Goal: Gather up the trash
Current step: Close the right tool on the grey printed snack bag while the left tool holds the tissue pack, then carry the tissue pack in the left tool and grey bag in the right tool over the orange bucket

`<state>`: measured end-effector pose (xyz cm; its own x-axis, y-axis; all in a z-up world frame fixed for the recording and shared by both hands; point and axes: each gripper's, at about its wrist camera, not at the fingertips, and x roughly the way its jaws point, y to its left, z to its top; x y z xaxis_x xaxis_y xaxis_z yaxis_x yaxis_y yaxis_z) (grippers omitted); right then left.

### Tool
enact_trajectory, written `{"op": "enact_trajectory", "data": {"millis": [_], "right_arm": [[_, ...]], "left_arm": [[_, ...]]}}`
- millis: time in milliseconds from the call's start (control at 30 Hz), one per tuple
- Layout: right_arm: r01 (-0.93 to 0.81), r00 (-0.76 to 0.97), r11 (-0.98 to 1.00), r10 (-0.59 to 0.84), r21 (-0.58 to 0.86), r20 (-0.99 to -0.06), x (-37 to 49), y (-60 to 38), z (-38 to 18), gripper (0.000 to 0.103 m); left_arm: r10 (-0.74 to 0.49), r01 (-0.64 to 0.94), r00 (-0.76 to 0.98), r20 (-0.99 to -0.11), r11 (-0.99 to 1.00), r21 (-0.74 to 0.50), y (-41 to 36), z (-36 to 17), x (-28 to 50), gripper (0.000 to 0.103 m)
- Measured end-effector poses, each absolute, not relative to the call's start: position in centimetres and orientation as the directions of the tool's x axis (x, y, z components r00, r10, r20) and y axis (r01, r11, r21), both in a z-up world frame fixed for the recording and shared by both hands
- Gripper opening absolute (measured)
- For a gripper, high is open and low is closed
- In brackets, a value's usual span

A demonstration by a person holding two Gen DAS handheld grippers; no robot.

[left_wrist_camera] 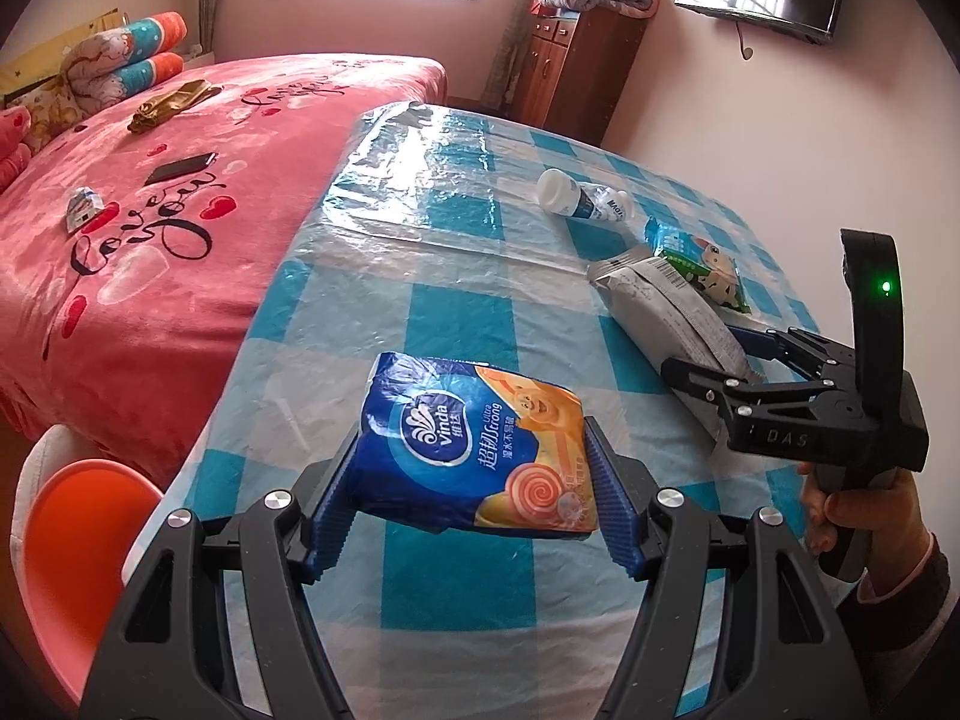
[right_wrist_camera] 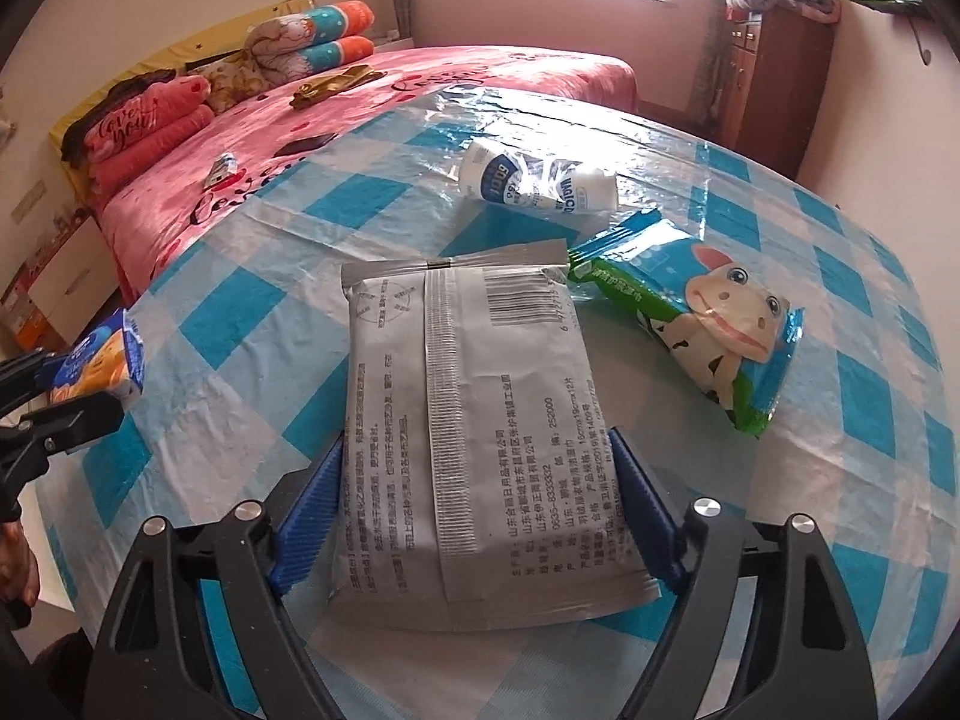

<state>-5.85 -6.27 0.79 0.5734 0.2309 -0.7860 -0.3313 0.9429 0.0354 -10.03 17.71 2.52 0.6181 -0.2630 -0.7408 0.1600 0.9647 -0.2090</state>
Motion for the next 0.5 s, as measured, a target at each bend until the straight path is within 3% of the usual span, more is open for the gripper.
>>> {"op": "enact_trajectory", "data": {"millis": [500], "right_arm": [[-0.302, 0.617, 0.953, 0.222, 0.034, -0.755, -8.5, -6.4, 1.3, 0.079]], "left_arm": [[-0.231, 0.142, 0.640, -0.733, 0.973, -0.183, 19.3, 2.7, -11.5, 0.069]]}}
